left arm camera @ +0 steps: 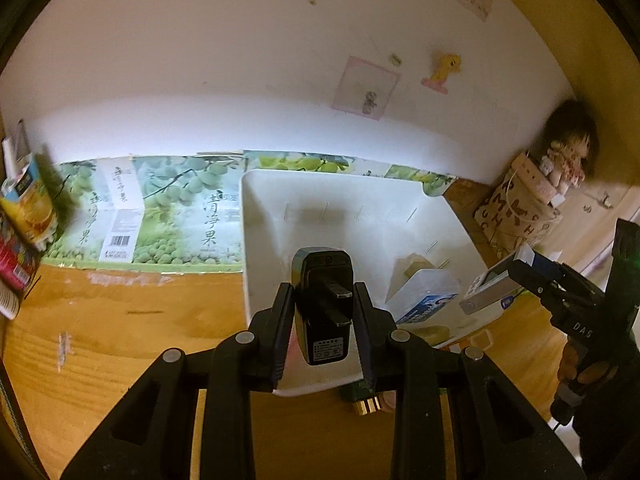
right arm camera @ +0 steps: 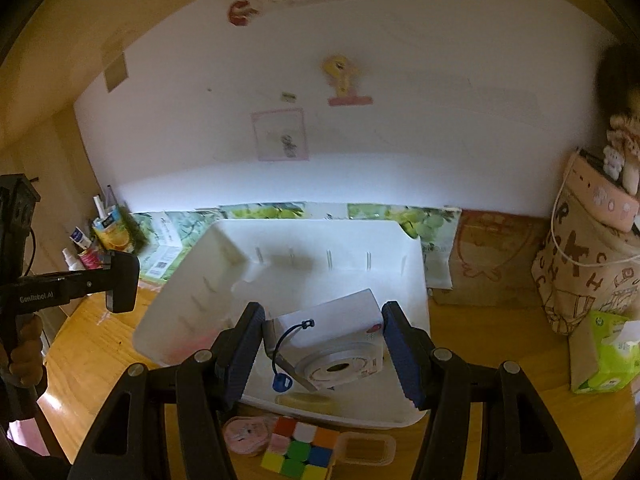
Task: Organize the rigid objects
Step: 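Open both grippers to release the charger and white device into the bin, then withdraw both grippers toward the green tin and Rubik's cube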
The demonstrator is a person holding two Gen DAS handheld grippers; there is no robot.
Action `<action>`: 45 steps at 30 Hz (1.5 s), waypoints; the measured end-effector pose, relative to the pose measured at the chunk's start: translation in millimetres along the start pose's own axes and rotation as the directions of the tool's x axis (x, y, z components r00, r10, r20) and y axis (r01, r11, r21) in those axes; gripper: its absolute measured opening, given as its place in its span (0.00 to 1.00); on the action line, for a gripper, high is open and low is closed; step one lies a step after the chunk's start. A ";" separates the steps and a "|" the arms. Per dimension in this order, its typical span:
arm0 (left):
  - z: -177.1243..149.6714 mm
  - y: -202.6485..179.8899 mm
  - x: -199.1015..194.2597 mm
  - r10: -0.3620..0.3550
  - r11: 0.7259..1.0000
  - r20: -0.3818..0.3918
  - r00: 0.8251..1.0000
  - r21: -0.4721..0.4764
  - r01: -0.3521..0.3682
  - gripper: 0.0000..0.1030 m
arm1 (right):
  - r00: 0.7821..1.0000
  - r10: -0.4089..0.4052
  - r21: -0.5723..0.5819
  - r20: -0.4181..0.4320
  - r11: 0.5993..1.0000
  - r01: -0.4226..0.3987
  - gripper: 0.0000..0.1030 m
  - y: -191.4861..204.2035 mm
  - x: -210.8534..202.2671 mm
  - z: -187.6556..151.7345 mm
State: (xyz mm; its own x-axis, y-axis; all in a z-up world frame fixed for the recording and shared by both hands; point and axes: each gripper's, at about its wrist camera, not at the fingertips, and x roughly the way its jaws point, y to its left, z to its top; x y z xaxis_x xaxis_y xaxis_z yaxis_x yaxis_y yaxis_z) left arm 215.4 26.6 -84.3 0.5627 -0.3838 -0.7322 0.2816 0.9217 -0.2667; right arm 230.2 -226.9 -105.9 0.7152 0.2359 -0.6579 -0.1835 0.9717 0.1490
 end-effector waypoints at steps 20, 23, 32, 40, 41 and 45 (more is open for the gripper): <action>5.1 -12.3 1.4 0.094 0.996 0.048 0.994 0.004 -0.094 0.72 | 0.999 -0.028 0.043 0.030 0.999 0.026 0.77 -13.0 -6.1 -2.6; 3.8 -14.5 -11.5 0.111 0.993 0.080 0.991 0.017 -0.113 0.72 | 0.998 -0.031 0.035 0.050 0.999 0.029 0.79 -9.0 -16.8 -1.6; -8.3 -20.6 -41.5 0.148 0.987 0.126 0.981 0.040 -0.154 0.73 | 0.996 -0.035 0.013 0.080 0.999 0.035 0.80 2.1 -42.0 -6.9; -32.4 -25.5 -48.0 0.158 0.987 0.090 0.983 0.008 -0.159 0.73 | 0.999 -0.012 -0.004 0.030 1.000 0.012 0.80 10.7 -52.0 -31.9; -35.6 -26.7 -47.5 0.162 0.987 0.082 0.983 0.005 -0.163 0.73 | 1.000 -0.008 -0.005 0.023 1.000 0.008 0.80 11.2 -52.6 -35.2; -52.3 -32.3 -45.1 0.182 0.983 0.042 0.982 -0.015 -0.181 0.73 | 1.000 0.012 -0.004 -0.010 1.000 -0.012 0.80 13.2 -55.3 -53.9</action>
State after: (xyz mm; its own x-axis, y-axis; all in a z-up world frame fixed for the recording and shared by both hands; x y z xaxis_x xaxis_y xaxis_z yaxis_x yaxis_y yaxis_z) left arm 140.3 17.1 -75.4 0.6367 -0.2119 -0.7415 0.1633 0.9768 -0.1389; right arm 151.8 -227.9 -107.3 0.7063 0.2471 -0.6634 -0.1942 0.9688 0.1540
